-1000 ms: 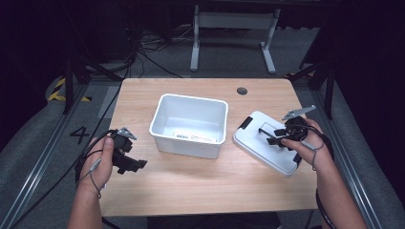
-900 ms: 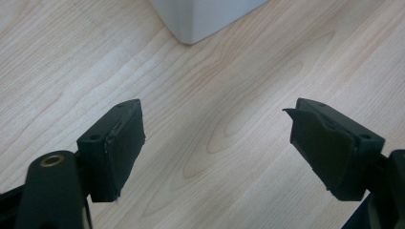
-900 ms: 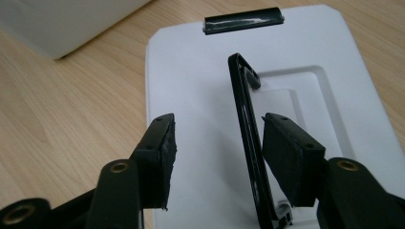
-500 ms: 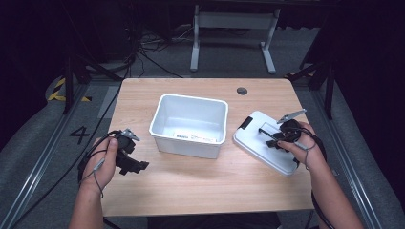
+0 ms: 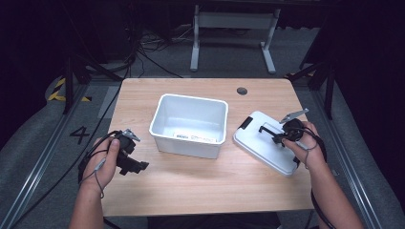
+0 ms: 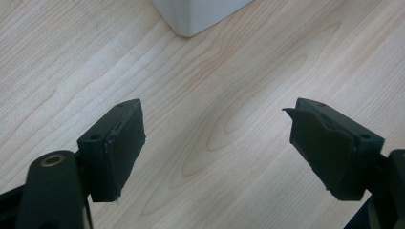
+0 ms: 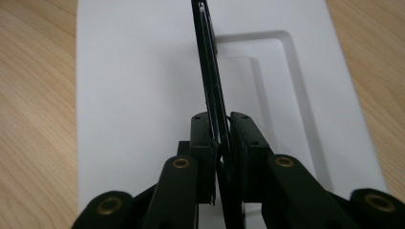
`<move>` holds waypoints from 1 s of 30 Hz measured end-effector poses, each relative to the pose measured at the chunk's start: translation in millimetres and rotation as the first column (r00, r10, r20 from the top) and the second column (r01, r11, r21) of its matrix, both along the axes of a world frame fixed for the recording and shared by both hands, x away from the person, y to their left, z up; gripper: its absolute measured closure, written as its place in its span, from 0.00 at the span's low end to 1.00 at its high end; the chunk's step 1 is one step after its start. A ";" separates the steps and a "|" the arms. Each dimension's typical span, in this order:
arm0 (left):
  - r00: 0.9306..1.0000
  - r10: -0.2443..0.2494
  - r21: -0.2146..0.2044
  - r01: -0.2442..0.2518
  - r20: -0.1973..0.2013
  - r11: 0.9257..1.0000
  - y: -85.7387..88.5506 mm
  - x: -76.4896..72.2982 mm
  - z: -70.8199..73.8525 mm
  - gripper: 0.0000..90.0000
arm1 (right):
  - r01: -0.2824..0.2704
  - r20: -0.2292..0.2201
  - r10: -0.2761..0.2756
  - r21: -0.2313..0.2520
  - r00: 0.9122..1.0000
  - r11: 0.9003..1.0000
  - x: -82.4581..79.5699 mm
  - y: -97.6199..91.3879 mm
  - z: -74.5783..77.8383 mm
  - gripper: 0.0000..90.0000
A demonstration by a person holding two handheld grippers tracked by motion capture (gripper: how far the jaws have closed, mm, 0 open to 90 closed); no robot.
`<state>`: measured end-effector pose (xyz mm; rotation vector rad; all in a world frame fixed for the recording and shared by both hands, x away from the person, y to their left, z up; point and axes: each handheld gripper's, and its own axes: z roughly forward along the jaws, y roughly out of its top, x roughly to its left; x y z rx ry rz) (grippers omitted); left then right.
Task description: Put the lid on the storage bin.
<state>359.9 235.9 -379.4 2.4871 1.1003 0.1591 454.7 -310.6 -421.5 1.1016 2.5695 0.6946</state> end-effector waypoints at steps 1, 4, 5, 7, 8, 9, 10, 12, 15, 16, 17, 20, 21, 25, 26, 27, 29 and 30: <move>1.000 0.000 0.001 0.000 0.000 1.000 -0.1 0.0 0.0 0.22 | -0.002 0.007 0.002 -0.004 1.000 1.000 0.3 -0.7 0.1 0.91; 1.000 -0.001 0.002 0.001 -0.001 1.000 -0.2 0.2 -0.2 0.22 | -0.011 0.015 0.011 -0.003 1.000 1.000 0.4 -1.3 0.7 0.93; 1.000 -0.001 0.002 0.001 -0.002 1.000 -0.2 0.3 -0.2 0.22 | -0.019 0.024 0.019 -0.004 1.000 1.000 0.3 -1.0 0.7 0.94; 1.000 -0.002 0.003 0.002 -0.002 1.000 -0.2 0.3 -0.4 0.22 | -0.021 0.040 0.021 0.000 0.999 1.000 0.2 0.5 0.9 0.94; 1.000 -0.003 0.004 0.003 -0.001 1.000 -0.1 0.4 -0.4 0.22 | -0.028 0.049 0.028 -0.009 0.998 1.000 0.4 1.2 2.0 0.94; 1.000 0.000 0.002 0.000 -0.006 1.000 0.0 0.2 -0.6 0.22 | -0.033 0.051 0.034 -0.009 0.998 0.999 0.0 1.7 3.0 0.94; 1.000 -0.003 0.003 0.003 -0.002 1.000 0.2 0.6 -0.6 0.22 | -0.036 0.054 0.036 0.003 0.998 0.999 -0.8 1.9 5.1 0.94; 1.000 0.001 0.002 -0.001 -0.006 1.000 0.6 0.7 -0.9 0.22 | -0.046 0.057 0.045 0.015 0.997 0.999 -2.0 1.6 8.9 0.94; 1.000 0.001 0.000 -0.001 -0.003 1.000 0.9 0.8 -1.0 0.22 | -0.052 0.079 0.050 0.027 0.996 0.998 -5.6 0.1 18.7 0.94; 1.000 0.002 -0.003 -0.002 -0.005 1.000 0.6 0.4 -0.8 0.22 | -0.051 0.082 0.049 0.030 0.995 0.998 -6.8 -0.2 21.1 0.94; 1.000 0.000 -0.002 0.000 -0.001 1.000 0.6 0.4 -0.5 0.22 | -0.054 0.097 0.050 0.035 0.994 0.998 -9.0 -0.9 25.6 0.94; 1.000 0.003 -0.005 -0.003 -0.003 1.000 0.3 0.0 -0.2 0.22 | -0.054 0.111 0.049 0.040 0.993 0.998 -12.5 -1.7 32.8 0.94; 1.000 0.003 -0.004 -0.003 -0.002 1.000 0.4 -0.1 -0.2 0.22 | -0.055 0.118 0.050 0.044 0.992 0.997 -13.9 -2.2 35.9 0.94; 1.000 -0.001 -0.004 0.001 0.001 1.000 0.5 0.1 -0.2 0.22 | -0.059 0.142 0.051 0.056 0.989 0.997 -19.6 -3.5 47.0 0.94; 1.000 0.001 -0.006 -0.001 -0.001 1.000 0.3 -0.1 -0.3 0.22 | -0.063 0.149 0.054 0.052 0.987 0.997 -20.5 -3.7 49.4 0.94; 1.000 0.002 -0.003 -0.002 -0.003 1.000 0.4 -0.1 -0.2 0.22 | -0.063 0.156 0.053 0.055 0.986 0.997 -21.5 -3.6 51.5 0.94; 1.000 0.002 -0.001 -0.002 -0.004 1.000 0.4 0.0 -0.3 0.22 | -0.070 0.171 0.059 0.057 0.983 0.996 -24.2 -3.0 57.6 0.94; 1.000 0.002 -0.001 -0.002 -0.004 1.000 0.4 0.0 -0.3 0.22 | -0.070 0.171 0.059 0.057 0.983 0.996 -24.2 -3.0 57.6 0.94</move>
